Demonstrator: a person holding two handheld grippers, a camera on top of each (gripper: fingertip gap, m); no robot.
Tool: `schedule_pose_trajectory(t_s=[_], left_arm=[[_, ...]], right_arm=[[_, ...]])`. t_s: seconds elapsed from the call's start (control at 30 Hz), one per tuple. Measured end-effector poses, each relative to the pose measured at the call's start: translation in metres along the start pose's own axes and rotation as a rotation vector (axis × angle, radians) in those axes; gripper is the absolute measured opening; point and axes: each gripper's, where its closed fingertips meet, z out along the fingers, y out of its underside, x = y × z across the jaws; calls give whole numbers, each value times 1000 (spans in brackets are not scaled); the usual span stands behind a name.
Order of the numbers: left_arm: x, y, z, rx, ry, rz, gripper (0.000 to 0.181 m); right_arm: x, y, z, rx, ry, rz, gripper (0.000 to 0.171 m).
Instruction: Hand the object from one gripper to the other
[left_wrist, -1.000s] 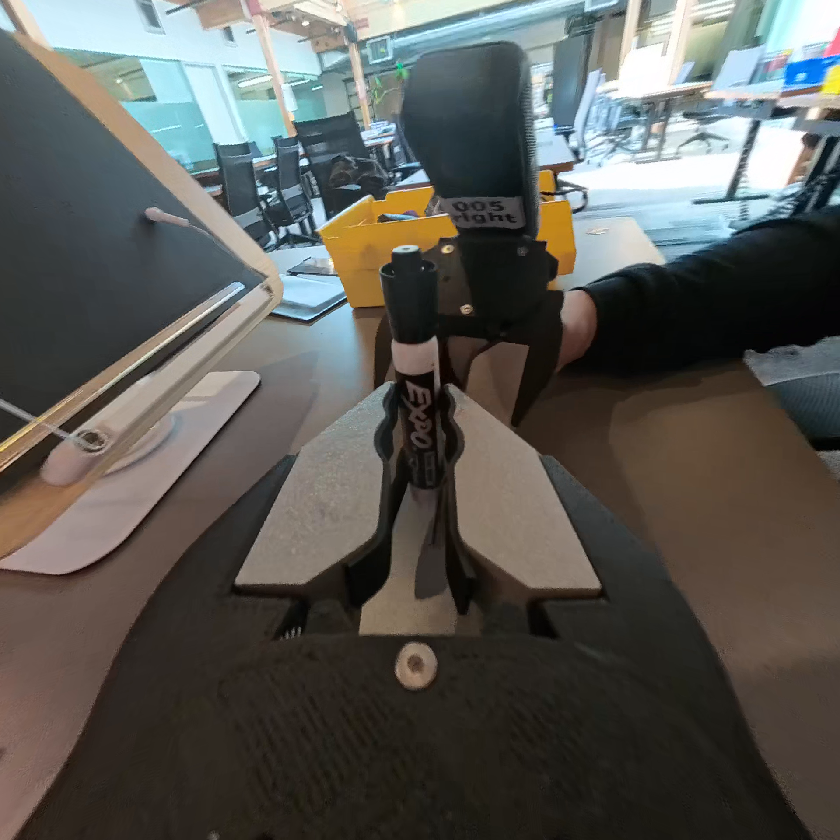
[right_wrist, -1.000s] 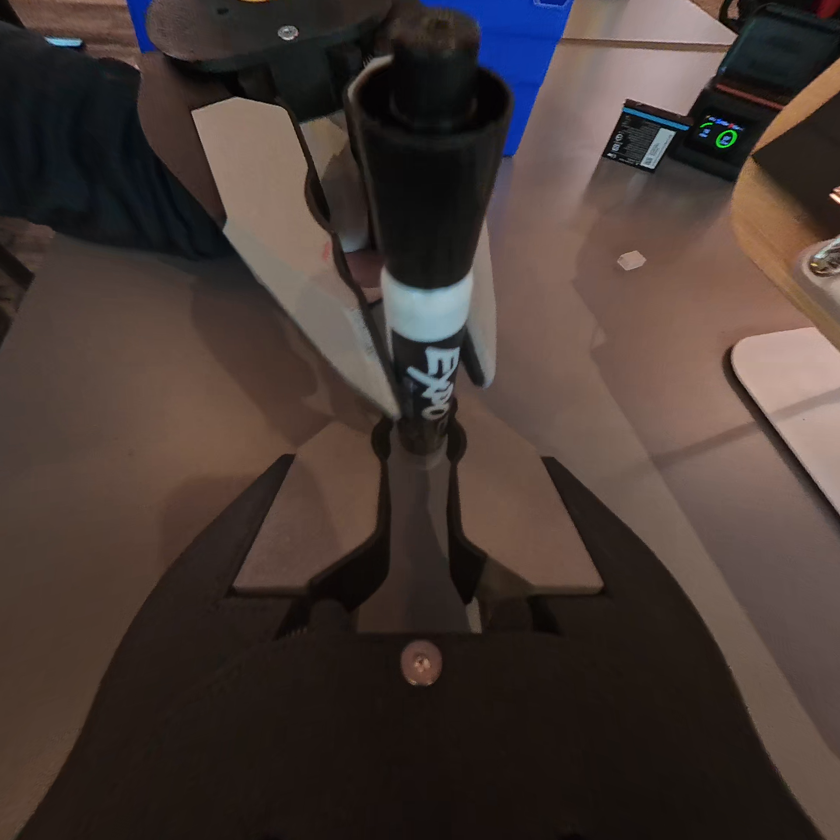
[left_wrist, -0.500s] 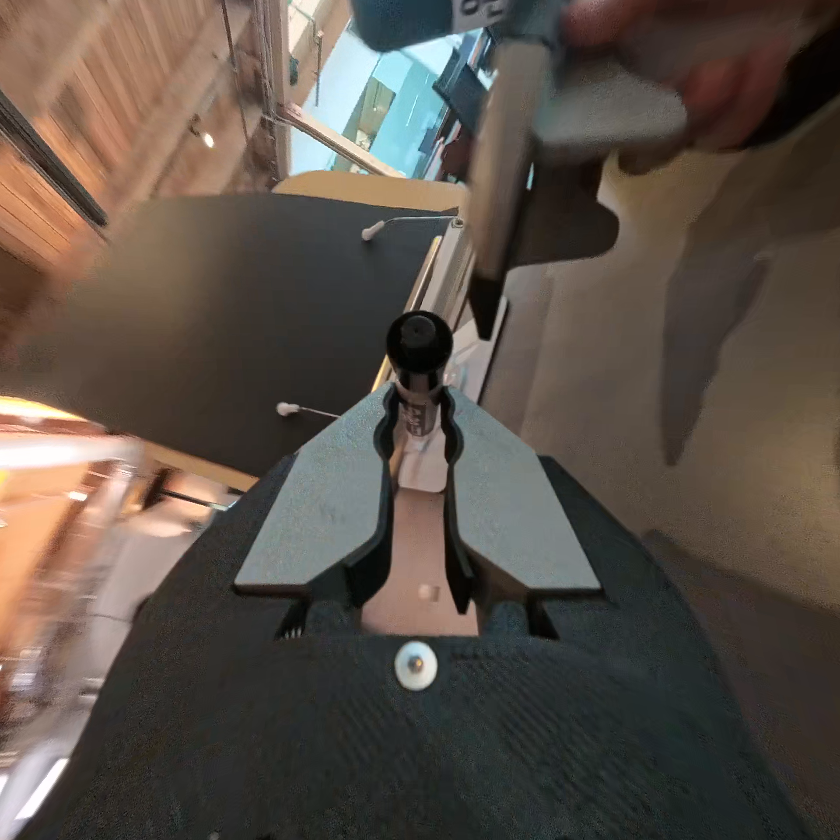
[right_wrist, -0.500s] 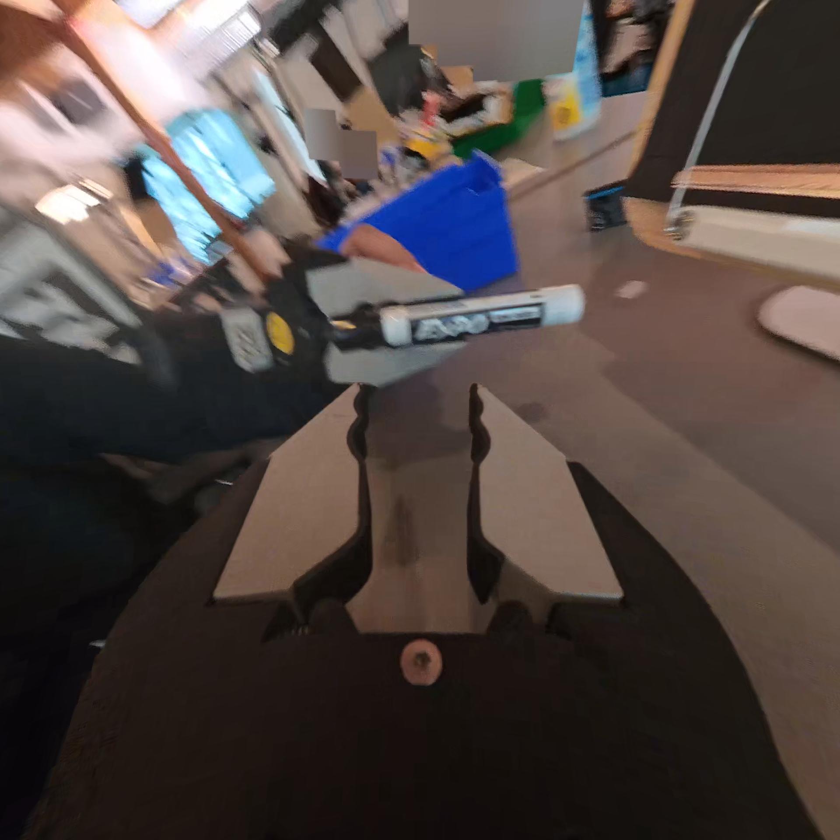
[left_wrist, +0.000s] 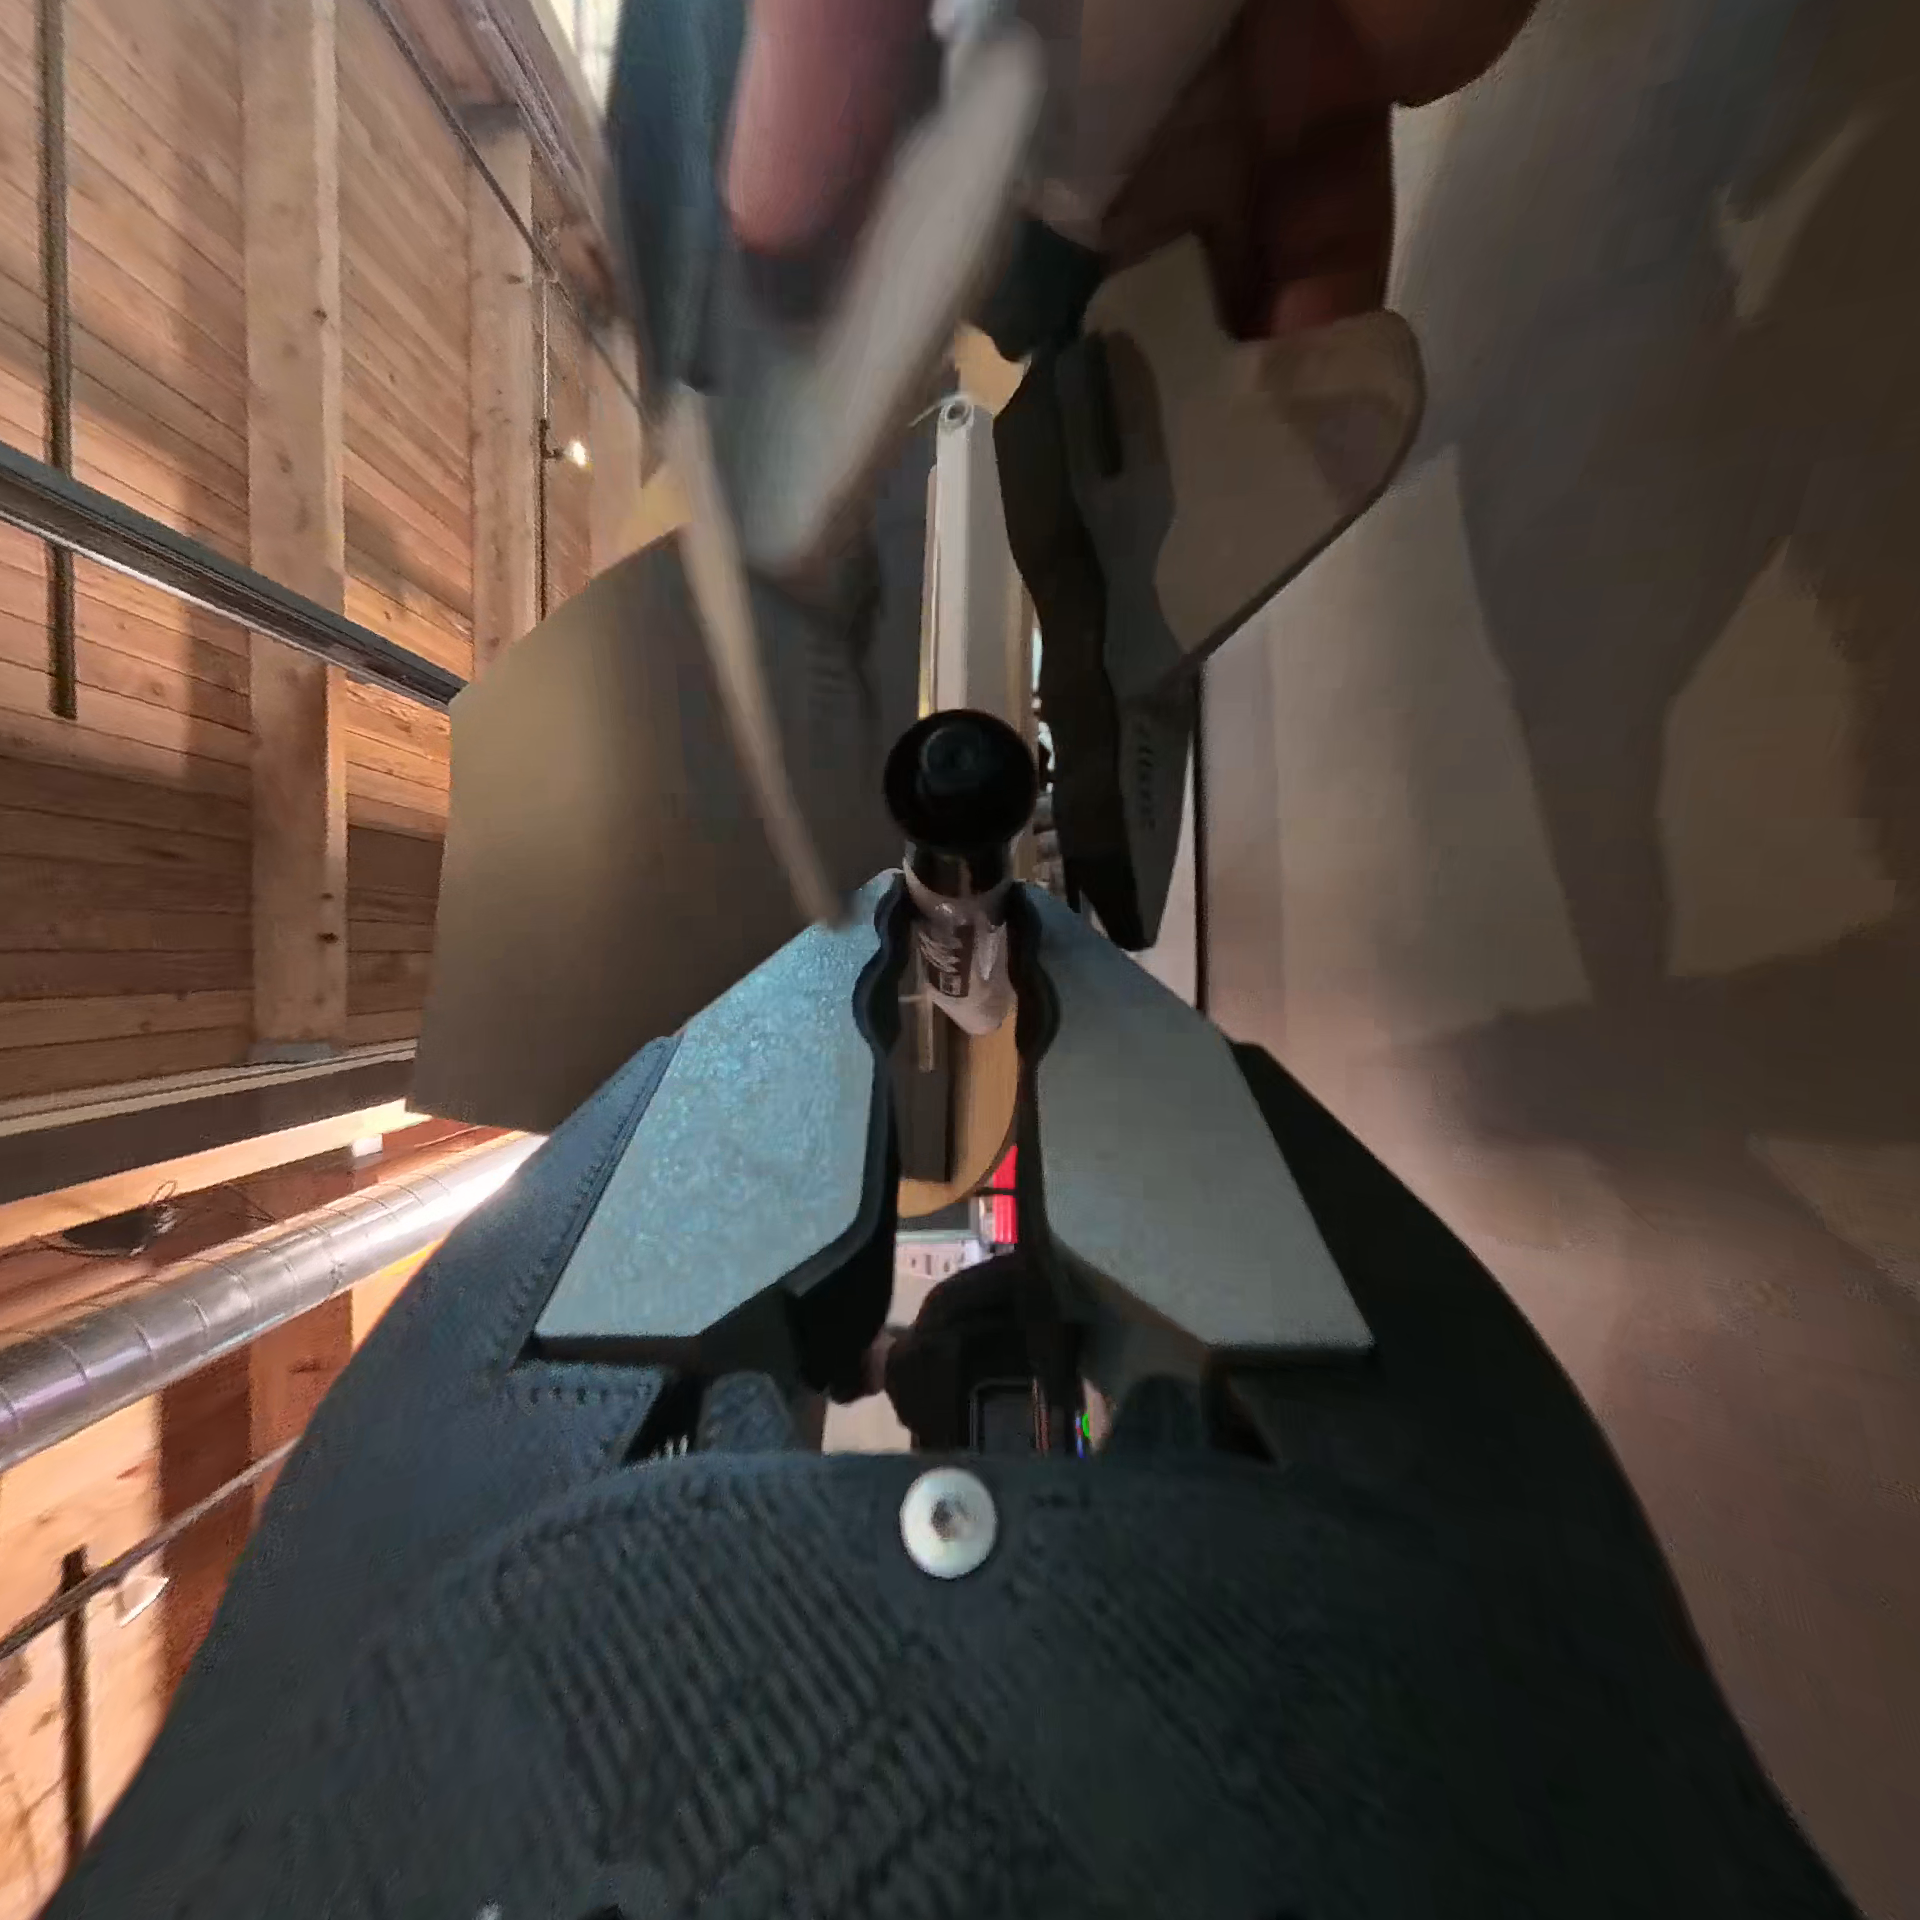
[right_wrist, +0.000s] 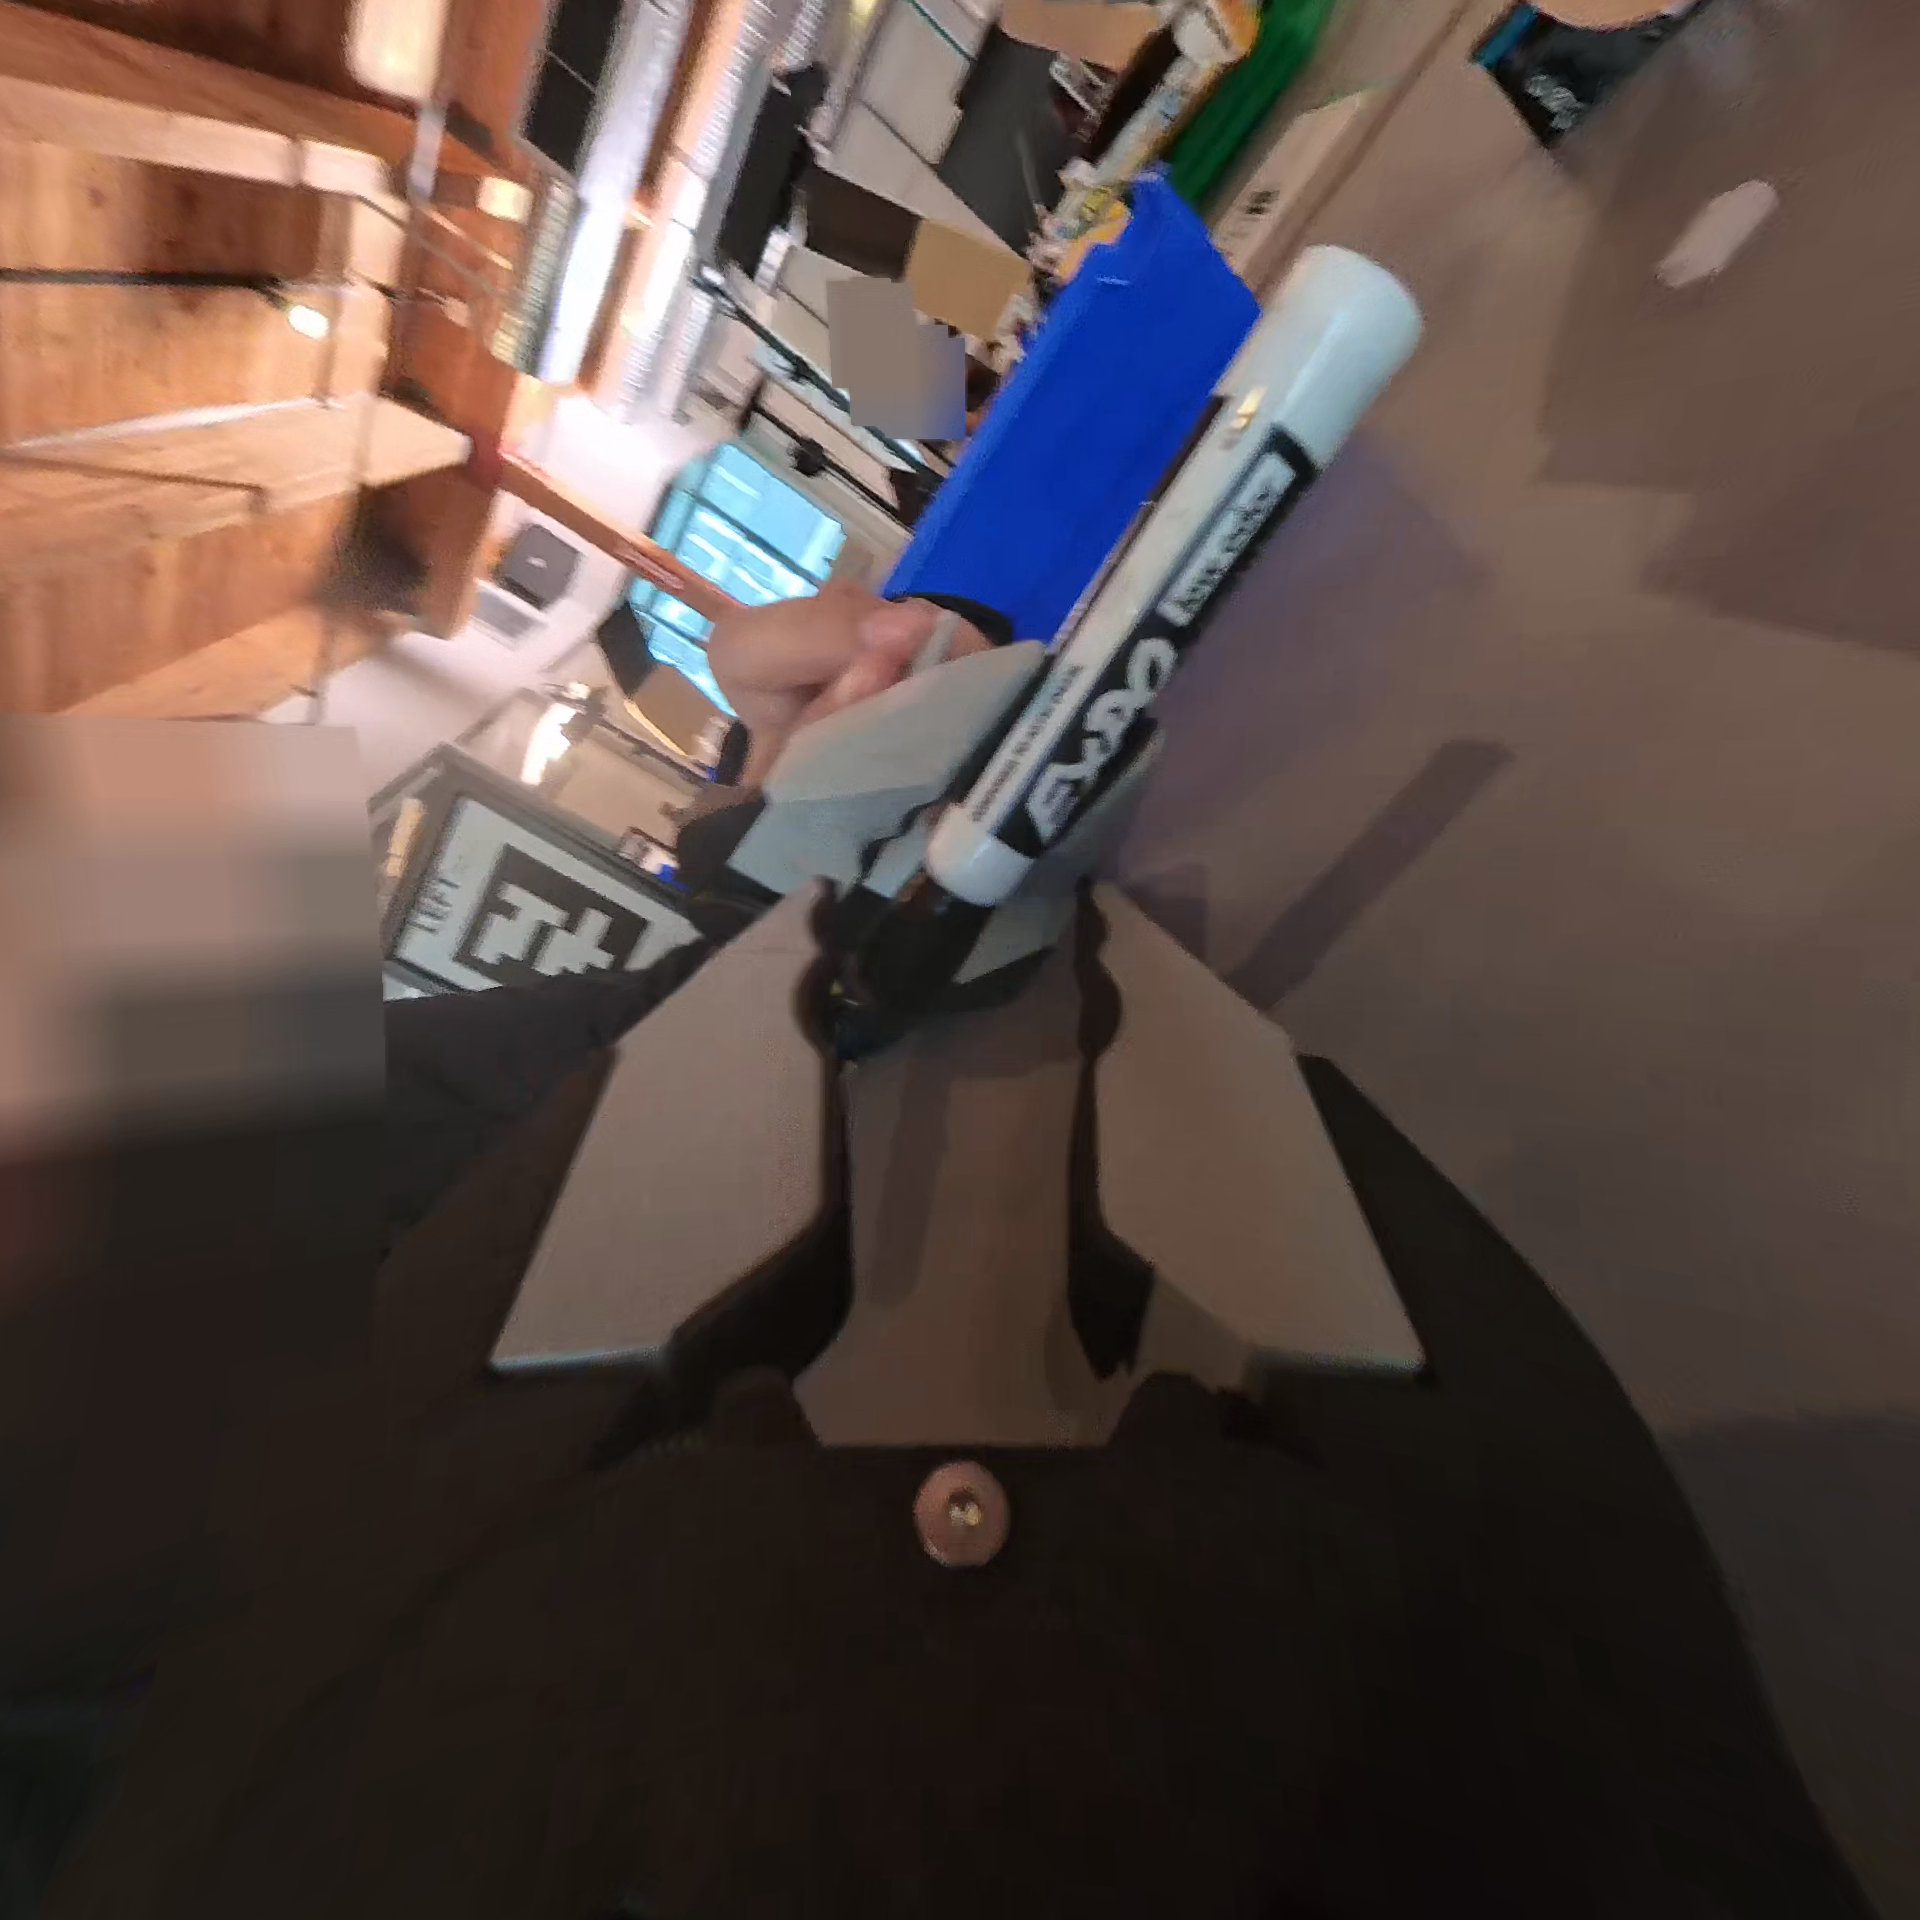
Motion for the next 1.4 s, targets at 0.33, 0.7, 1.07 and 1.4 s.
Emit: schedule_pose_trajectory(t_s=[0.33,0.7,1.07,1.4], left_arm=[[4,24,5,-61,24,-219,21],[0,67,-2,-52,240,-1076,25],[23,49,-2,-38,381,-1114,18],[26,43,-3,-40,407,-1104,16]], right_arm=[[16,-1,-27,-62,177,-113,15],[44,-32,-74,-230,895,-969,0],[87,-45,-112,-194,1085,-793,43],[120,-29,-117,-239,1064,-554,14]])
